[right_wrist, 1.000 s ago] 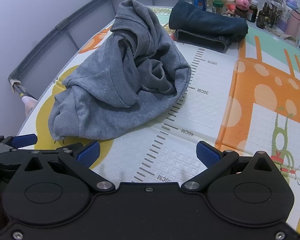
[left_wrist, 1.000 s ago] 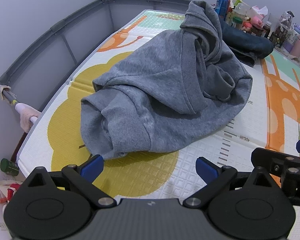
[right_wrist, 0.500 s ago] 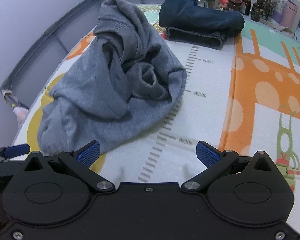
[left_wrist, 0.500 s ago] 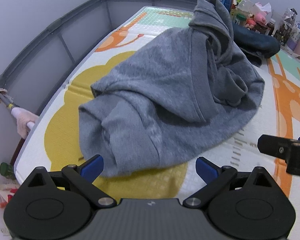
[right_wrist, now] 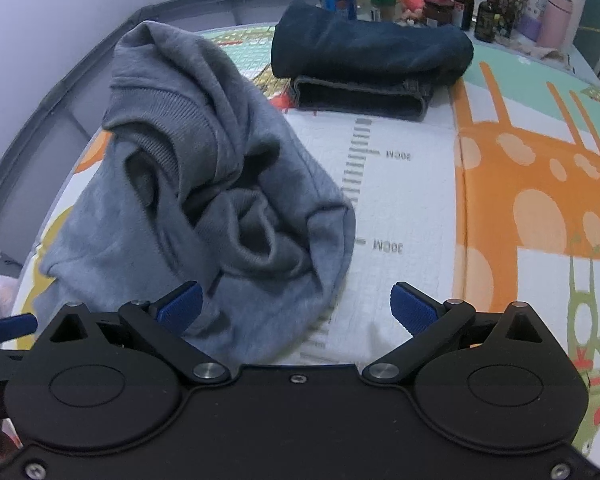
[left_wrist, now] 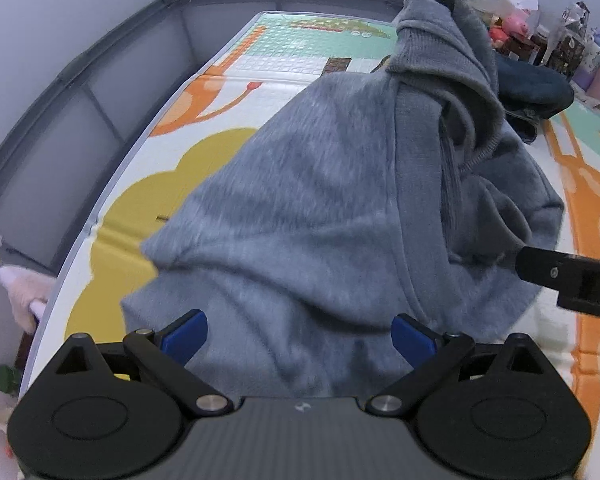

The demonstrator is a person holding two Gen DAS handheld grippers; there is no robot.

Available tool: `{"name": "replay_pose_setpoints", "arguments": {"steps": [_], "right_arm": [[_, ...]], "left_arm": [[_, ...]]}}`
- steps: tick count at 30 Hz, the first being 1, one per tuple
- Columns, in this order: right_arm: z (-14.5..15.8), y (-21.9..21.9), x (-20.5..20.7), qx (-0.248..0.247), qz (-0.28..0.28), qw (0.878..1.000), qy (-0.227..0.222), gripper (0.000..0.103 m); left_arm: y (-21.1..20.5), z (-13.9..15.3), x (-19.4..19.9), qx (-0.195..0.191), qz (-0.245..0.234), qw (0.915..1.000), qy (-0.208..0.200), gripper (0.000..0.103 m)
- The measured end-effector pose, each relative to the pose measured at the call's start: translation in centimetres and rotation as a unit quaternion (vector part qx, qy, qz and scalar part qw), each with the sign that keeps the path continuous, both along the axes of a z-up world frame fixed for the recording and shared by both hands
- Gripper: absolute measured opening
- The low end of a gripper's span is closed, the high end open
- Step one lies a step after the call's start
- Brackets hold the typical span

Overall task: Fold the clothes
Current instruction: 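Lower both grippers onto the grey sweatshirt and close them on its fabric, then lift the grey sweatshirt with both grippers and carry it across the mat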

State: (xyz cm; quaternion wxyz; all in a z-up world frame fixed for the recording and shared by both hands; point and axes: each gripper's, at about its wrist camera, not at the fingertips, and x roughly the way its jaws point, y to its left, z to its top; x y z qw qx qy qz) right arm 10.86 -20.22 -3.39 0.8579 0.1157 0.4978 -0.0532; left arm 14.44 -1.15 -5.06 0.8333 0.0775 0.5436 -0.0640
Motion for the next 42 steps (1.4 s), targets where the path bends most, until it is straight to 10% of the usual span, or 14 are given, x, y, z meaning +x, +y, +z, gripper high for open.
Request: {"name": "replay_pose_setpoints", "arguments": {"steps": [14,21,26,32,42], "right_arm": [[-4.6,-1.3,5.8,0.006,-0.022,1.000,0.012,0.099],[-6.6,-1.8,6.7,0.062,-0.028,0.997,0.024,0.074],[-6.6,-1.3,6.8,0.061,-0.025,0.998,0.017,0.044],[-5.9,-0.9,6.5,0.050,-0.020,0.998,0.013,0.020],[-5.1,-1.4,4.8,0.039,-0.007,0.999,0.019,0.016]], "left_arm": [[-2.2,-3.8,5.9,0.003,-0.013,0.9994,0.032,0.102],[-1.8,-4.4,6.3,-0.009,-0.020,0.9995,0.023,0.099],[-1.8,-4.1,5.8,0.010,-0.024,0.9997,0.000,0.052],[-0.8,-3.5,5.9,-0.003,-0.007,1.0000,-0.003,0.023],[-0.4,-2.7,3.8,-0.016,-0.033,0.9993,0.010,0.012]]}}
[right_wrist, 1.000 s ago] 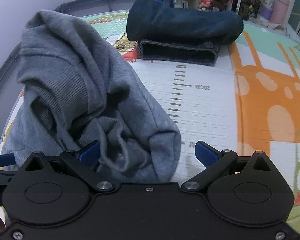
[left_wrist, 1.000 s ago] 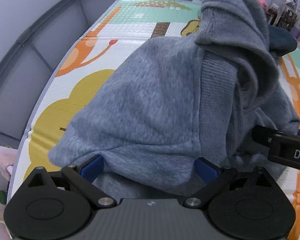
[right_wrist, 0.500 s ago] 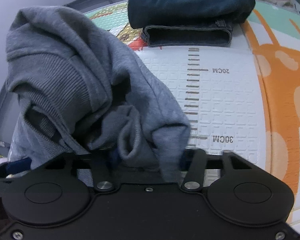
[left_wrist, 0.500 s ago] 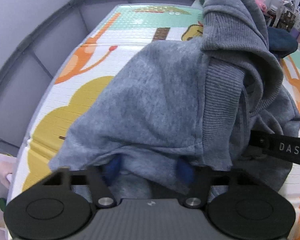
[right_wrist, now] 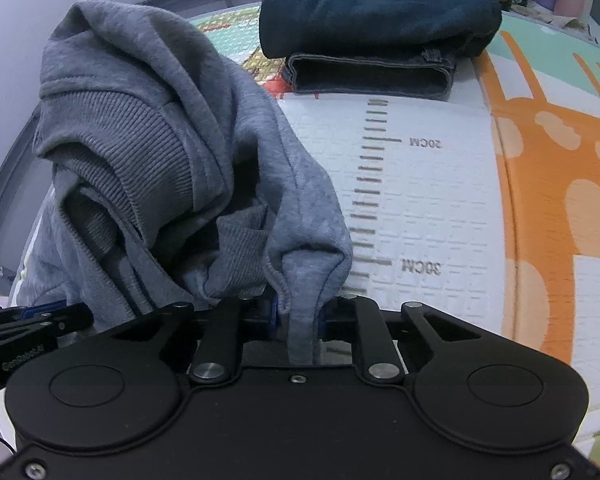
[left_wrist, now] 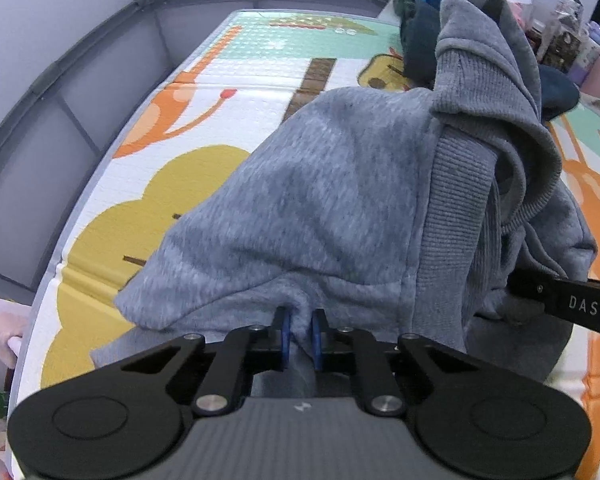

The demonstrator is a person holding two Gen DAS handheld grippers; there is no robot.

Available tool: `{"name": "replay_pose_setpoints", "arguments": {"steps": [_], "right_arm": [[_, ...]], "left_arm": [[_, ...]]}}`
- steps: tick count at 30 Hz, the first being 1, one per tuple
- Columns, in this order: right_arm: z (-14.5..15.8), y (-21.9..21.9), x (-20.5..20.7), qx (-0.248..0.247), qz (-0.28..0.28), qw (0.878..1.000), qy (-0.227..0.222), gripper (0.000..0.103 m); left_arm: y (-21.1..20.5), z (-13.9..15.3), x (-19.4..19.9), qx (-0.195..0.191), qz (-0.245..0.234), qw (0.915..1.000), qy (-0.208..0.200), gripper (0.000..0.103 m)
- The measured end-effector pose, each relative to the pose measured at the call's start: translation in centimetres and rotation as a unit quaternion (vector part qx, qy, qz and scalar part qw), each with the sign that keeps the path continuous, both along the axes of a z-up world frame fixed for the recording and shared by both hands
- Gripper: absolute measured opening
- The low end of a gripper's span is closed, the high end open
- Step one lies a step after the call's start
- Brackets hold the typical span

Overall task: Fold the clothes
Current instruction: 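Lift the grey sweatshirt with both grippers and carry it across the mat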

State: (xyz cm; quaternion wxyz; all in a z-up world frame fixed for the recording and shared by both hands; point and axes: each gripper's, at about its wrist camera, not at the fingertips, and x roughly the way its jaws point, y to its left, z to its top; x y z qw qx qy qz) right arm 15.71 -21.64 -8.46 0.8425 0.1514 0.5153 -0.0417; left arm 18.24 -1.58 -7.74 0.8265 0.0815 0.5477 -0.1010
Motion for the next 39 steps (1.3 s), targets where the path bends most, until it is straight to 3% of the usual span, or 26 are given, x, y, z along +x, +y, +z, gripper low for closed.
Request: {"name": "replay_pose_setpoints", "arguments": {"steps": [9,19,24,32,39], "right_arm": [[0.4,-1.7,-4.5,-0.010,0.008,1.000,0.008,0.016],[0.6,-5.1,-12.4,-0.016,-0.014,1.000,0.015,0.015],[0.8,-7.4,-16.2,-0.010,-0.031,0.999,0.018,0.016],[1.2,-9.5,-19.8,-0.014,-0.049,0.999,0.018,0.016],[1.2,-11.0,-21.3,-0.024,-0.066,0.997,0.024,0.016]], "left_arm": [[-1.3,-0.4,-3.6,-0.003,-0.036,0.9992,0.019,0.012],[-4.3,-1.1,-8.9,-0.010,-0.083,0.9952,0.051,0.013],[-6.3,-2.2,-11.8,-0.045,-0.109,0.9869,0.110,0.009],[-9.8,-3.0,-16.3,-0.022,-0.166,0.9795,0.111,0.009],[-11.6,-2.8,-18.0,-0.014,-0.194,0.9749,0.107,0.009]]}}
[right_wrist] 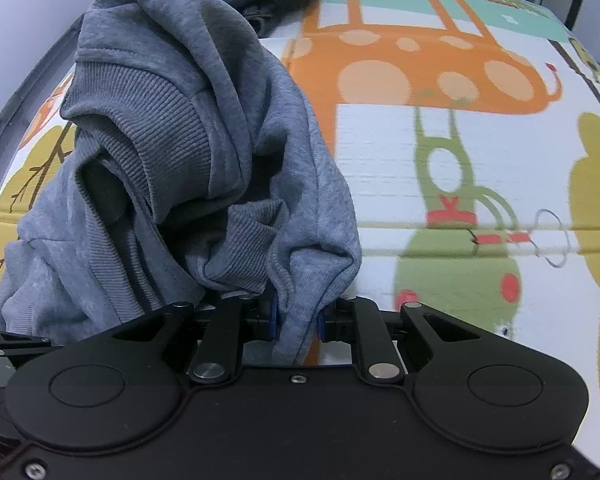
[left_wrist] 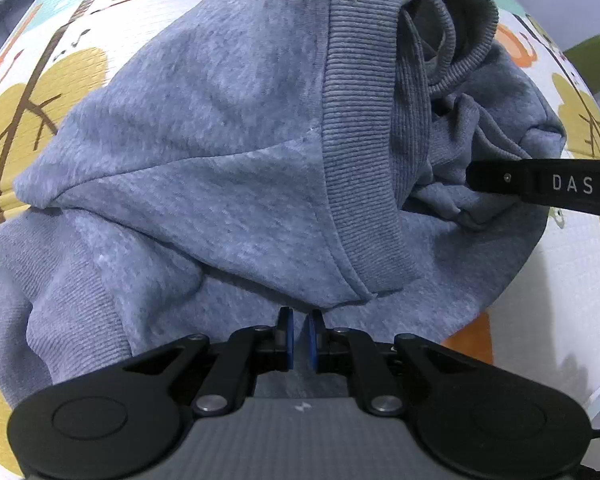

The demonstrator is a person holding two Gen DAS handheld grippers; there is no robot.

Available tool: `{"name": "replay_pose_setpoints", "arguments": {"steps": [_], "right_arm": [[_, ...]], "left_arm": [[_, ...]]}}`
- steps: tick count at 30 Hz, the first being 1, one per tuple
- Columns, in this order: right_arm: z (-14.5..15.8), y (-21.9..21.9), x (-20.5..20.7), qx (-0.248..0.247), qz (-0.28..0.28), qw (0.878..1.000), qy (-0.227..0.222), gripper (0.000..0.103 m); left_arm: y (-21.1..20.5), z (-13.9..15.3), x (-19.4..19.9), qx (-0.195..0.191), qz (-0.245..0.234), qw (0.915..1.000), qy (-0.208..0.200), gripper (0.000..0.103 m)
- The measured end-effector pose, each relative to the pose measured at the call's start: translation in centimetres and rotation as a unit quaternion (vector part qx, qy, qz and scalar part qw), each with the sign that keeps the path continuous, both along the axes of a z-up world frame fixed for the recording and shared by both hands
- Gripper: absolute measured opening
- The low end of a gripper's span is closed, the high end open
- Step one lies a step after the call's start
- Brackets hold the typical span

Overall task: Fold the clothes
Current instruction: 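Lift the grey sweatshirt with both grippers and carry it across the mat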

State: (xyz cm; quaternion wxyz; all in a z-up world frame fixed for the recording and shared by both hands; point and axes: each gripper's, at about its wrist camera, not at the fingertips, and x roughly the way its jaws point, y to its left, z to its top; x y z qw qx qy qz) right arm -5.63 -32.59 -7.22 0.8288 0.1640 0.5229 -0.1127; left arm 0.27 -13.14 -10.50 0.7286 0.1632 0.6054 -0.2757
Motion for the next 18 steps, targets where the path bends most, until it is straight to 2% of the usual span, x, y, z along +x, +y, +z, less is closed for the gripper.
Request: {"name": "replay_pose_setpoints", "arguments": {"steps": [18], "right_arm": [[0.5,-5.3,-4.7,-0.042,-0.061,0.997,0.006,0.016]], "left_arm": [[-1.9,2.1,-1.5,0.001,-0.060,0.9980,-0.021,0.009]]}}
